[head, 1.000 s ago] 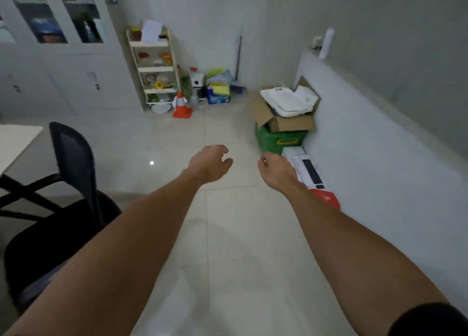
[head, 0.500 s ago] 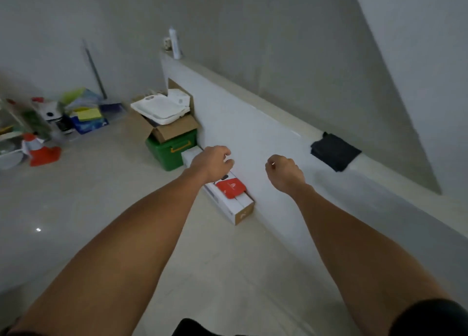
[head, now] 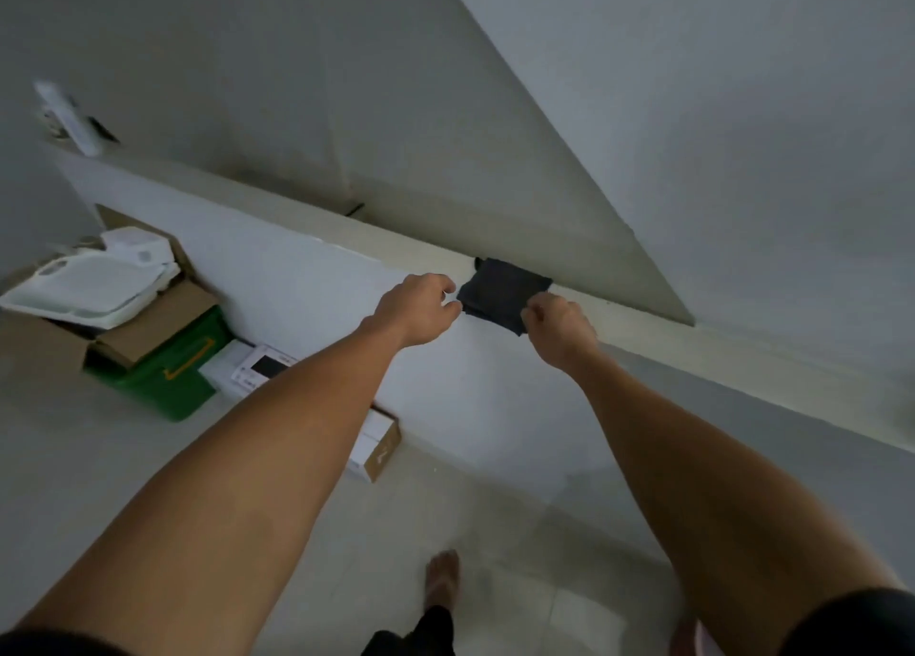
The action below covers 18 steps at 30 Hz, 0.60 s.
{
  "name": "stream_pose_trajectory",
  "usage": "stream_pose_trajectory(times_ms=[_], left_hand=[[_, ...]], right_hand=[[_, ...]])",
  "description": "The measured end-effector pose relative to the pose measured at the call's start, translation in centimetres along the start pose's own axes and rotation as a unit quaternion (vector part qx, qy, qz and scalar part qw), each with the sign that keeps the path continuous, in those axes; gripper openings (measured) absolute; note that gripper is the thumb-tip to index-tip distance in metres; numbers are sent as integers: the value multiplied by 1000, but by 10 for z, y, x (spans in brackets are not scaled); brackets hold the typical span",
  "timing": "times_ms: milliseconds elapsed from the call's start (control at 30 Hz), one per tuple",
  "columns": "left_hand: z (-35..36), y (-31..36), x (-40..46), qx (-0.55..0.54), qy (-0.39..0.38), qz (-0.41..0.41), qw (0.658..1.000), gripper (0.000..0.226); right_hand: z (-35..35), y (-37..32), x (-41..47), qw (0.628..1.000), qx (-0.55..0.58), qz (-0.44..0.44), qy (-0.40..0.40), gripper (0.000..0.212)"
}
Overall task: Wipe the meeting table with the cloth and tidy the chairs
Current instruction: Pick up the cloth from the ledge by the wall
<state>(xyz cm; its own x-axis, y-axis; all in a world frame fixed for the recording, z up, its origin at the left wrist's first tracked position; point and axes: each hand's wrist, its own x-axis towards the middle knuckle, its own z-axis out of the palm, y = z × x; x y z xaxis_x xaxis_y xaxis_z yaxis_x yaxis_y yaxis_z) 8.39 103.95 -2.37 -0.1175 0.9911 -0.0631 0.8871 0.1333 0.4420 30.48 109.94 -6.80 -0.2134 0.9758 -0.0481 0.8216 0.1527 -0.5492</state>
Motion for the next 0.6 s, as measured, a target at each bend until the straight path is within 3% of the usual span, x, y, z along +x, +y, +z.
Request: stream_pose_trajectory(times_ms=[200, 367, 467, 600], left_hand=[[15, 20, 101, 1, -24, 54, 998, 46], [33, 20, 187, 17, -74, 98, 992, 27], [46, 12, 228, 10, -93, 108, 990, 46], [70, 0, 276, 16, -135, 111, 984, 47]], right_hand=[[-13, 25, 69, 998, 31, 49, 37, 29], [-7, 43, 129, 993, 60, 103, 28, 41], [0, 54, 157, 992, 57, 108, 16, 45], [11, 69, 190, 992, 41, 116, -19, 46]])
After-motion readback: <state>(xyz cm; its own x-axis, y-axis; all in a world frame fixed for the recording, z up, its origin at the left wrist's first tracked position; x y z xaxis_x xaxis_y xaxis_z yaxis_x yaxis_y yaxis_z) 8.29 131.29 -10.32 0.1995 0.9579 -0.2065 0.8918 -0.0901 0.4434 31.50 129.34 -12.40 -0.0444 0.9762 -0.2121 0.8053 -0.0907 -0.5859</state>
